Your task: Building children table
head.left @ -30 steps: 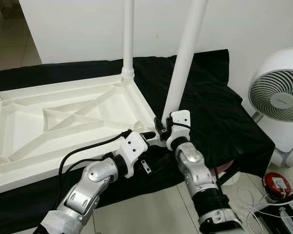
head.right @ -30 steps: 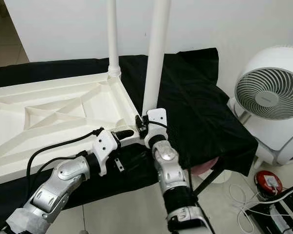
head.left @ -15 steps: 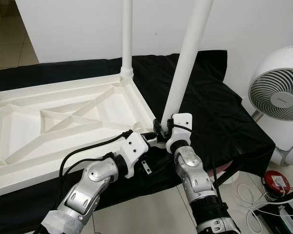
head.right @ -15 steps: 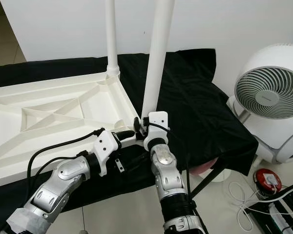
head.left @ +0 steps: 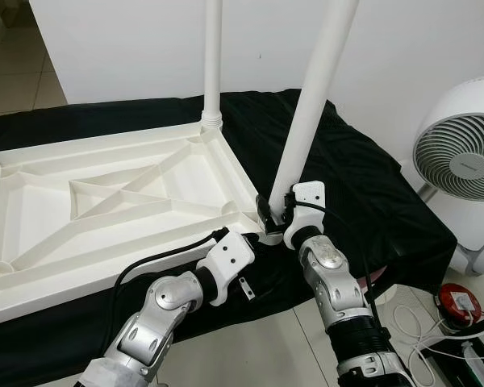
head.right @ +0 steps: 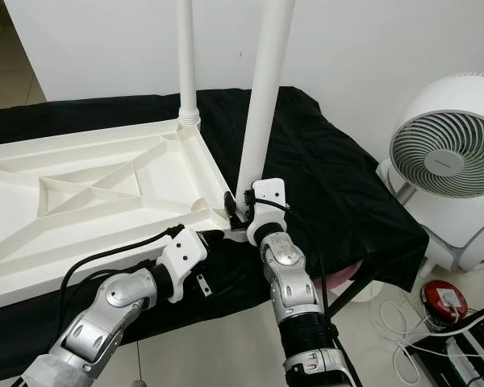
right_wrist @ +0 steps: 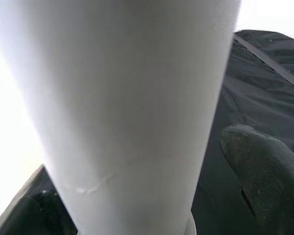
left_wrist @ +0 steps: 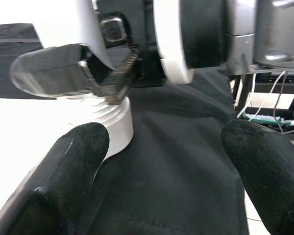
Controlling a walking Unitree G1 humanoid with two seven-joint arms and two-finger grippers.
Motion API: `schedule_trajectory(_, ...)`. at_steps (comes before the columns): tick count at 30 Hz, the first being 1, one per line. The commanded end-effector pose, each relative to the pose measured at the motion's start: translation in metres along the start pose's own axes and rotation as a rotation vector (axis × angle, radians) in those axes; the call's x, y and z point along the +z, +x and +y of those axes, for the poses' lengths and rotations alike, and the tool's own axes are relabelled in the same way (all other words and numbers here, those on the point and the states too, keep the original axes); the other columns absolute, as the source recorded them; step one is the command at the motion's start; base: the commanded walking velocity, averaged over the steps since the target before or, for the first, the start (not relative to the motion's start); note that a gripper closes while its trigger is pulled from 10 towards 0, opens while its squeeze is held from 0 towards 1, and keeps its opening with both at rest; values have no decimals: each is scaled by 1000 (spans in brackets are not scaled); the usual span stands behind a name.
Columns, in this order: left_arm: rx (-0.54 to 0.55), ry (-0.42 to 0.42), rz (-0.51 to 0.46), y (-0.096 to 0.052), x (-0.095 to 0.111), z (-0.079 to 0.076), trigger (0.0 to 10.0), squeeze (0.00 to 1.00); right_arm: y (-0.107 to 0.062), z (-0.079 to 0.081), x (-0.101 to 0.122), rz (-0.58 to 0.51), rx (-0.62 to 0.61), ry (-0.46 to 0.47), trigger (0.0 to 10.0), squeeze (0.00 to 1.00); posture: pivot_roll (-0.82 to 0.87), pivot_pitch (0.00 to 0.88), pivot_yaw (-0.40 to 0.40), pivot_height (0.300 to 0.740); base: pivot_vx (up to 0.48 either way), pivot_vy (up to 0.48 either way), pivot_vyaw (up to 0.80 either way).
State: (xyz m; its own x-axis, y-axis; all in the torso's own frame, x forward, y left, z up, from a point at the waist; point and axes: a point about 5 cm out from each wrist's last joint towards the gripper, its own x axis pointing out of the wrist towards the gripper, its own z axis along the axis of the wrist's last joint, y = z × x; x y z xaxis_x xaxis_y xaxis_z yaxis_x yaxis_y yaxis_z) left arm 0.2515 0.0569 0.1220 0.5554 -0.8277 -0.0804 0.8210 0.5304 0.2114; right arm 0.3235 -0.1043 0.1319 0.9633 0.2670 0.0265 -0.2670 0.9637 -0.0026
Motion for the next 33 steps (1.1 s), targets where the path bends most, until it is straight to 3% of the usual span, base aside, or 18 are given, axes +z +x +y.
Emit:
schedule_trajectory(1,298,-3,29,-5,-6,17,10000,0,0,-2,-1,15,9,-2,10000,0,-11,0,-55,740,0,0,0)
schedule_trajectory(3,337,7,31,-7,-5,21,10000,0,1,-2,-1,16,14,-4,10000,0,-5,0,-52,740,0,0,0)
schedule_trajectory(4,409,20,44,-9,-6,27,10000,0,1,-3,-1,18,20,-7,10000,0,1,0,-47,740,0,0,0)
schedule_trajectory(10,521,48,80,-14,-7,34,10000,0,3,-3,-2,17,35,-6,10000,0,13,0,-30,740,0,0,0)
schedule_trajectory(12,621,76,122,-19,-8,41,10000,0,5,-2,-1,10,37,-2,10000,0,17,0,-20,740,0,0,0)
schedule_trajectory(16,664,79,136,-21,-7,43,10000,0,6,-2,0,3,37,6,10000,0,21,0,-9,740,0,0,0)
schedule_trajectory(20,761,82,171,-27,-10,54,10000,0,7,-4,0,1,23,14,10000,0,26,0,-1,740,0,0,0)
schedule_trajectory(30,832,128,177,-18,-5,63,10000,0,8,-7,-1,3,53,-7,10000,0,27,0,-13,740,0,0,0)
schedule_trajectory(32,815,163,191,-15,-6,65,10000,0,7,-8,-1,4,85,-21,10000,0,27,0,-23,740,0,0,0)
schedule_trajectory(33,787,142,169,-12,-6,65,10000,0,7,-9,-1,3,101,-30,10000,0,25,0,-30,740,0,0,0)
